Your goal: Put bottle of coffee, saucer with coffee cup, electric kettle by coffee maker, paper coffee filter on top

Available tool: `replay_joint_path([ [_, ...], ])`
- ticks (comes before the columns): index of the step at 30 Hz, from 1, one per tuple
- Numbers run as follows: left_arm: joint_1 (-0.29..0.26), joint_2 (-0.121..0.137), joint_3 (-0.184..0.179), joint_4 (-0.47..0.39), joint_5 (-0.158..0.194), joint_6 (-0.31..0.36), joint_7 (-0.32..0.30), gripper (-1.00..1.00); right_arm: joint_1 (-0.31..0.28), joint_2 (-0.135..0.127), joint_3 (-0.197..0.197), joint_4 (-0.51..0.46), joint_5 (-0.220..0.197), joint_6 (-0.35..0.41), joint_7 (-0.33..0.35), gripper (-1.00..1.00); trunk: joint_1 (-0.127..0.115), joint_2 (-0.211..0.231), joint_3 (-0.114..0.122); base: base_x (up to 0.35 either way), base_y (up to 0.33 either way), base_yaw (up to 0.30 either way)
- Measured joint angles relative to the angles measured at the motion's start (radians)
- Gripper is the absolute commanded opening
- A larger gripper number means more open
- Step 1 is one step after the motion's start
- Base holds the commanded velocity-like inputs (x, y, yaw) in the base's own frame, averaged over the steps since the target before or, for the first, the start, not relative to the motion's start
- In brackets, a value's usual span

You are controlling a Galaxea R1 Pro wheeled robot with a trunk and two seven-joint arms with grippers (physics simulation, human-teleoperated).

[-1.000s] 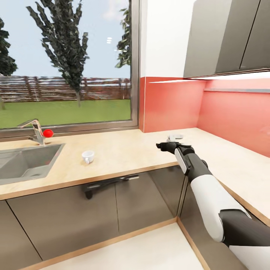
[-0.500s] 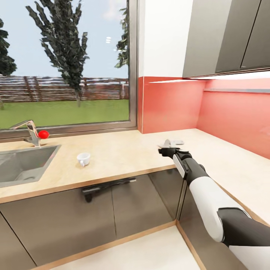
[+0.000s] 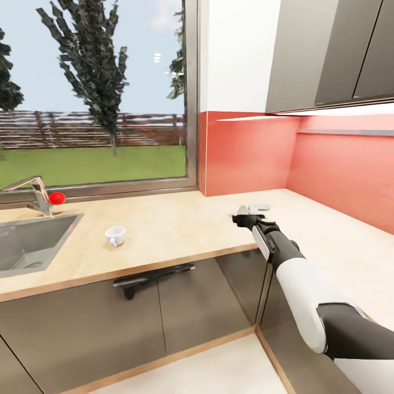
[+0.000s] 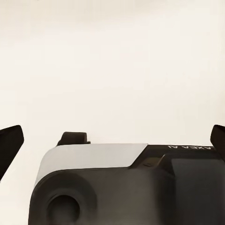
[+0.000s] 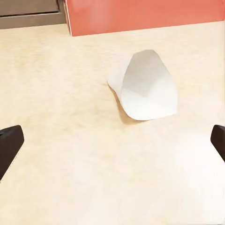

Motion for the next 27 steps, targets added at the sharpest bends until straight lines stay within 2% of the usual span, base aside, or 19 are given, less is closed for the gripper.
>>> replay_joint_path([
  [27,0.0,0.0,0.0,0.0,0.0,0.0,0.0,1.0,0.0,0.001,0.0,0.054,-0.001,-0.017,0.0,1.0,0.0,0.0,0.0,0.094,0.0,0.0],
])
